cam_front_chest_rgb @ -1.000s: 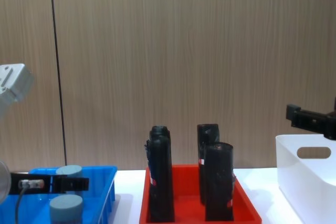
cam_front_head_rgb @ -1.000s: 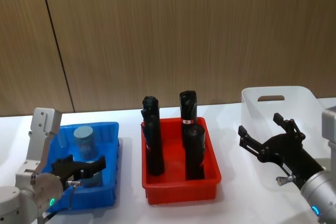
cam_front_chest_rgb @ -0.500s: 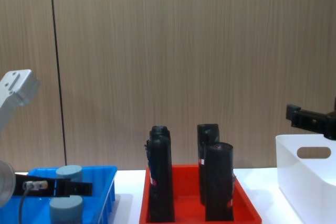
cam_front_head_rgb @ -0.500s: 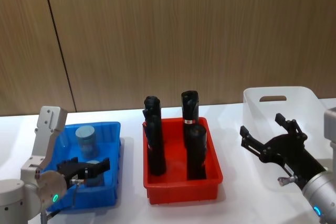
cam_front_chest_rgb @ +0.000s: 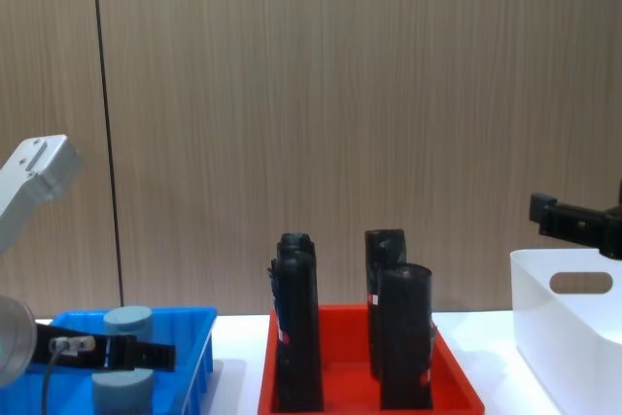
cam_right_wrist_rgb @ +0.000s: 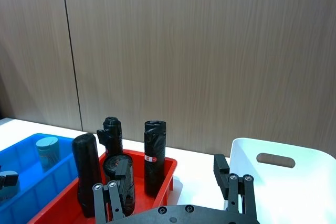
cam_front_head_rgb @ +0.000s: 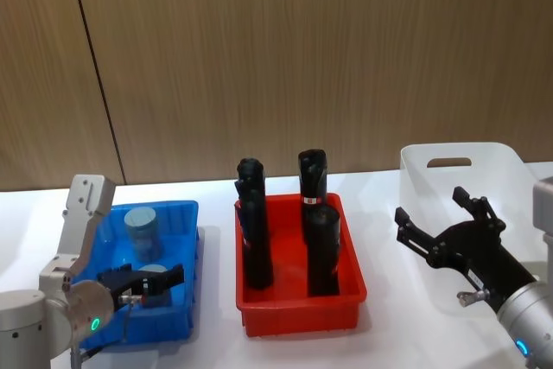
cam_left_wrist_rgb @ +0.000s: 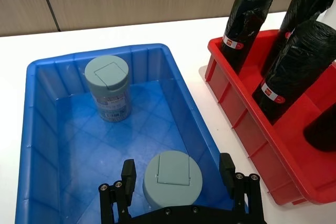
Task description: Pick the cotton swabs from the blue box and place them into the white box.
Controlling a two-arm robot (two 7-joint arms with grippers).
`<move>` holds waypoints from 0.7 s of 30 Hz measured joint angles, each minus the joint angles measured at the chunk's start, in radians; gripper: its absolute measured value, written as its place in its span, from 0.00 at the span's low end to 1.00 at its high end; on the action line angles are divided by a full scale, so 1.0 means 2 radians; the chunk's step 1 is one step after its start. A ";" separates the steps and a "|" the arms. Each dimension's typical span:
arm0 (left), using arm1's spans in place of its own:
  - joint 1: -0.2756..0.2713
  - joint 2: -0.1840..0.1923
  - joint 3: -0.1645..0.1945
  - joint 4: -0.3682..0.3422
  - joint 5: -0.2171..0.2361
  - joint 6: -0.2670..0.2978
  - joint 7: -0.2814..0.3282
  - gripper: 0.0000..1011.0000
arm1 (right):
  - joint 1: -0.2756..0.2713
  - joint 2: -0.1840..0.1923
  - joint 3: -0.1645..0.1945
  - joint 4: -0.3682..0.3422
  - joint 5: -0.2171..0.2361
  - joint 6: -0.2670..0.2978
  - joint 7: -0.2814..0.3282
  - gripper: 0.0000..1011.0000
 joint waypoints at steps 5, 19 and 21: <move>0.000 -0.001 0.000 -0.006 -0.002 0.009 0.008 0.99 | 0.000 0.000 0.000 0.000 0.000 0.000 0.000 0.99; 0.003 -0.002 -0.001 -0.022 -0.006 0.031 0.026 0.99 | 0.000 0.000 0.000 0.000 0.000 0.000 0.000 0.99; 0.003 -0.003 -0.001 -0.022 -0.006 0.032 0.027 0.99 | 0.000 0.000 0.000 0.000 0.000 0.000 0.000 0.99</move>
